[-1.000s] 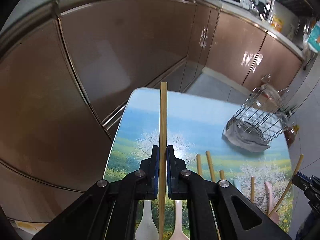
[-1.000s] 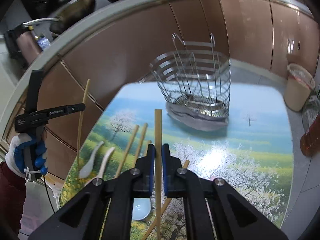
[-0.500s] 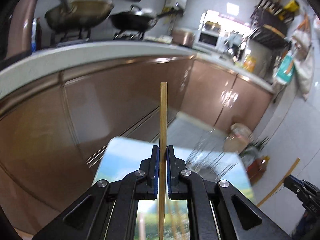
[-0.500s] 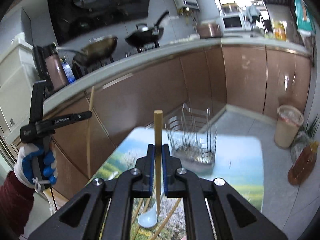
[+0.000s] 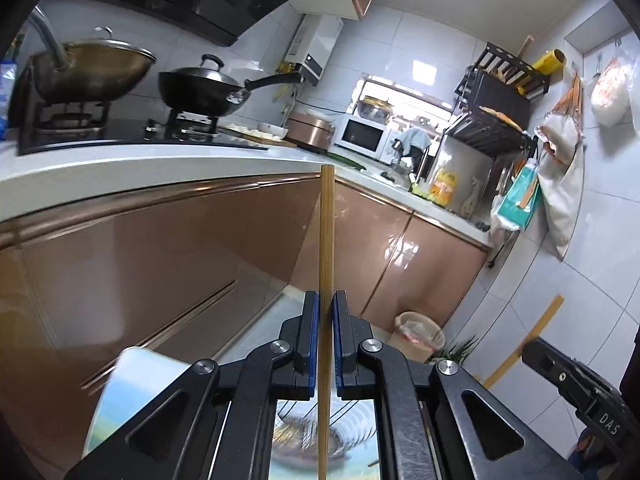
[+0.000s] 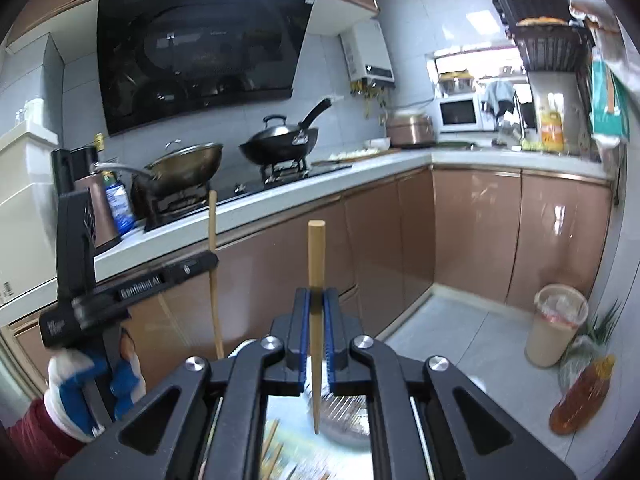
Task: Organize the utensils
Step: 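Lift both held chopsticks and carry them over the wire utensil holder, then lower both chopsticks upright into the wire utensil holder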
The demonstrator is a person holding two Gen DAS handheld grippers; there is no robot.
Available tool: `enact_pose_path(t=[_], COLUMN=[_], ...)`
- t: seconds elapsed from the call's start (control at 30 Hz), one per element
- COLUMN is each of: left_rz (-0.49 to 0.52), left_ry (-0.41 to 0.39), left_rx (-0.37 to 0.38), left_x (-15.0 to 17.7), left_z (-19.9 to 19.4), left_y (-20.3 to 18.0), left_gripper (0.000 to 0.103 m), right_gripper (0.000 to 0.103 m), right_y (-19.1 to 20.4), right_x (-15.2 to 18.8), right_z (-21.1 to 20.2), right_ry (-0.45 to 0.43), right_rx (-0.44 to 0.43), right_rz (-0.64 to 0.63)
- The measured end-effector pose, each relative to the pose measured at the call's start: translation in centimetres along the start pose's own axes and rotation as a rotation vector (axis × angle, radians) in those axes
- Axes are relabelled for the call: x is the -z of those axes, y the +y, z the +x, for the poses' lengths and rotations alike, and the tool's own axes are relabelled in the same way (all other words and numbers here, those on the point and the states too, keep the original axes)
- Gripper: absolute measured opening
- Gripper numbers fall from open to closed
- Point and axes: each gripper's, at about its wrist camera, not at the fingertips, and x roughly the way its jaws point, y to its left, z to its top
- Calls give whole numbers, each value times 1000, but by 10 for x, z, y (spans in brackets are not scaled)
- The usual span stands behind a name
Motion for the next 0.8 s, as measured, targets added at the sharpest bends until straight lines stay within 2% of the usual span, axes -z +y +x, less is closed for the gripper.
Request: enact_pose_path(t=[0.13,0.33,0.43,0.57,0.8], left_rz=[-5,13,12,20,1], left_ry=[-15,-54,-47,-53,-58], left_rx=[19,-24,-40,-86,-120], left_x=[7,34,52,70,90], left_z=[35,76,93,108,124], left_y=[-3,1,8,12,23], left_gripper=[7,7,7,7,7], right_gripper=[6,6,6,6,6], right_y=[-11,-25,-29,-37,-44], right_x=[-2,17,35,61,90], right_z=[29,69,83,99,120], right_ry=[-16,-8,5,26,59], right_rx=[36,79,94,112,108], right_rz=[-23,-63,-80,-87,-89])
